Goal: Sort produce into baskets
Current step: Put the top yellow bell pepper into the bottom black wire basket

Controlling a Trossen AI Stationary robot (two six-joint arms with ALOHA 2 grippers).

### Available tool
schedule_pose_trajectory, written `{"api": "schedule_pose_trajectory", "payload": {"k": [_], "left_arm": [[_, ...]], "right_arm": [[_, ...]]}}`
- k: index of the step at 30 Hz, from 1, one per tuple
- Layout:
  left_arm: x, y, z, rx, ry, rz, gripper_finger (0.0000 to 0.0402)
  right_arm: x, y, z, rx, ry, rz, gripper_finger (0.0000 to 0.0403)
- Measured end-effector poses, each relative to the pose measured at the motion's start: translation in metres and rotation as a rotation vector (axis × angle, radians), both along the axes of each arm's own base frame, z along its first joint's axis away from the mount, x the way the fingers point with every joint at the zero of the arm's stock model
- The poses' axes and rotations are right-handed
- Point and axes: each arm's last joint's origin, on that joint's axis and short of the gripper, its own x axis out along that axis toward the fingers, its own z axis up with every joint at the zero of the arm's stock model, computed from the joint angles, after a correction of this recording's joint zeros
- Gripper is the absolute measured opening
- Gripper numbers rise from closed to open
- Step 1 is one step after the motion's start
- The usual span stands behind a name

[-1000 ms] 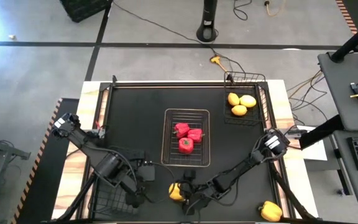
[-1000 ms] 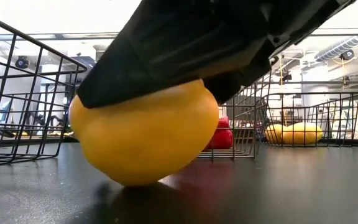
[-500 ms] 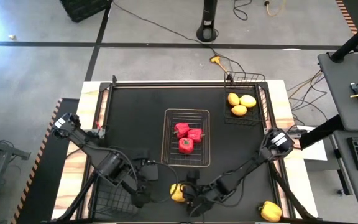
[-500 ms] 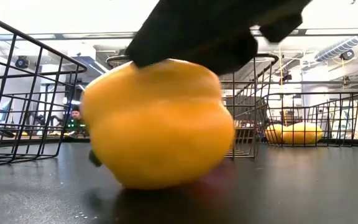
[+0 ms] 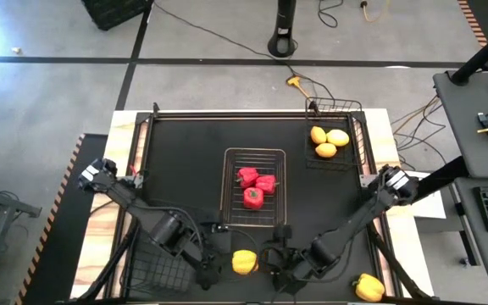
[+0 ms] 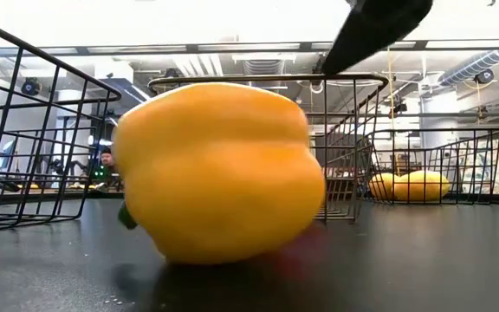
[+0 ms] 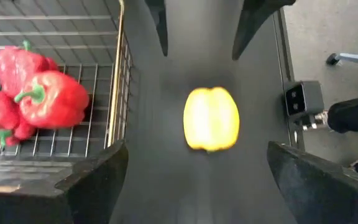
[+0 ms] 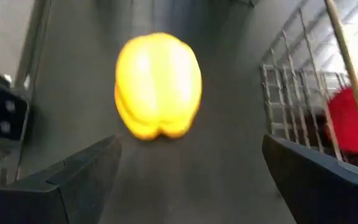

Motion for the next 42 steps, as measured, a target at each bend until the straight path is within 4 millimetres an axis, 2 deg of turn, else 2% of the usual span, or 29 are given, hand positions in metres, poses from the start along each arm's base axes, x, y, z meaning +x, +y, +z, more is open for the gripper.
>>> {"api": "schedule_pose_trajectory", "payload": {"k": [5,10,15,27,32,42], "left_arm": [[0.017,0.002,-0.011,0.005,-0.008,-0.011,0.0364],[0.036,-0.005,-0.037,-0.032,0.037,-0.015,0.0364],[0.049,-0.014,-0.058,-0.085,0.073,-0.035,0.0364],[0.072,-0.025,-0.099,-0.137,0.091,0.009,0.0351],[0.078,-0.022,-0.118,-0.094,0.119,0.087,0.0354],[0.087,-0.024,-0.147,-0.067,0.16,0.095,0.0357]], "right_arm": [[-0.014,0.004,0.006,-0.008,0.057,-0.022,0.0382],[-0.019,0.01,0.002,0.018,0.067,-0.052,0.0382],[-0.025,0.009,-0.005,-0.039,0.115,-0.031,0.0382],[-0.027,0.006,-0.008,-0.073,0.11,-0.056,0.0382],[-0.03,0.009,-0.008,-0.04,0.104,-0.085,0.0382],[-0.034,0.014,-0.008,-0.007,0.097,-0.11,0.0382]]}}
